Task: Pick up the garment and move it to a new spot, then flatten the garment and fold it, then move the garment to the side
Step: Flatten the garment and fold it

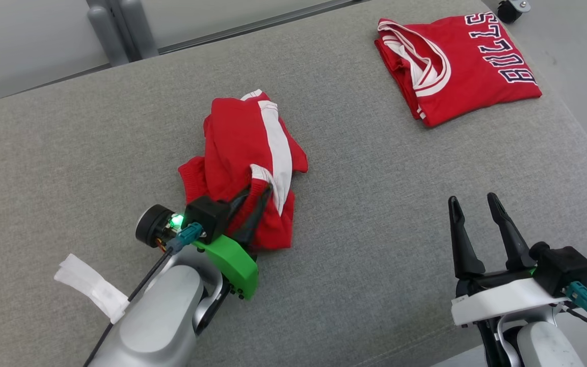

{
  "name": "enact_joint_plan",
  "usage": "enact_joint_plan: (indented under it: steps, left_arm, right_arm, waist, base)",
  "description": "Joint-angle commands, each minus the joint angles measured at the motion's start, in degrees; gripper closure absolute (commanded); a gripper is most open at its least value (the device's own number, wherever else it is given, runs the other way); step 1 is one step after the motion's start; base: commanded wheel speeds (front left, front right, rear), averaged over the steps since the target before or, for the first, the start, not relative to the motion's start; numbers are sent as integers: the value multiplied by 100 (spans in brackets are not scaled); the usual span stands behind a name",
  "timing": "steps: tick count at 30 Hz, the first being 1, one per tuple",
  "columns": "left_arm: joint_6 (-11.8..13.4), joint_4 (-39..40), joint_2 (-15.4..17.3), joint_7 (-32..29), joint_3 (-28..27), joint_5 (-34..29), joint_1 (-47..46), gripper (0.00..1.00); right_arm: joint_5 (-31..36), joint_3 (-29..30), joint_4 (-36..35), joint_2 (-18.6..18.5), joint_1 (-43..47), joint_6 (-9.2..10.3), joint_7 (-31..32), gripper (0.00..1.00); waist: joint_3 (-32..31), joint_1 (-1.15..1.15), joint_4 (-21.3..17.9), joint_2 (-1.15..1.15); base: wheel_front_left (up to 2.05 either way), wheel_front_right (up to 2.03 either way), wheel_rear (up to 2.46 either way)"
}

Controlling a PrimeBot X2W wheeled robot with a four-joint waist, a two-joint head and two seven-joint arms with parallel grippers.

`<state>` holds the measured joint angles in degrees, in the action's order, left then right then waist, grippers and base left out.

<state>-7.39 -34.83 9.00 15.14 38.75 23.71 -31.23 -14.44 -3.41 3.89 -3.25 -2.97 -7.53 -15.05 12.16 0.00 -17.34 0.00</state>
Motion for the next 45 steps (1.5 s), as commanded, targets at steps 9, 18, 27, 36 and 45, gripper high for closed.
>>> enact_joint_plan:
  steps: [9,18,27,36,45]
  left_arm:
    - [87,788,101,-4,-720,-157,186,100]
    - [133,1929,446,-3,-1422,-486,1336,100]
    - [157,2103,203,-3,-1821,-573,2822,0]
    - [167,2441,-211,-4,-2629,-827,3108,0]
    - [234,2848,-416,-4,-3766,-1051,3329,0]
  right_arm:
    - [94,89,-39,7,99,10,-16,0]
    - [134,31,27,-57,163,10,-15,0]
    - [108,53,83,-113,295,10,-15,0]
    - [118,74,145,-152,348,10,-16,0]
    - [60,34,214,-197,413,10,-15,0]
  waist:
    - [-185,0,694,0]
    - [-429,0,1469,0]
    - [-569,0,1739,0]
    - [-714,0,1856,0]
    - [-925,0,1768,0]
  base:
    - [0,0,0]
    - [0,0,0]
    - [0,0,0]
    - [0,0,0]
    - [0,0,0]
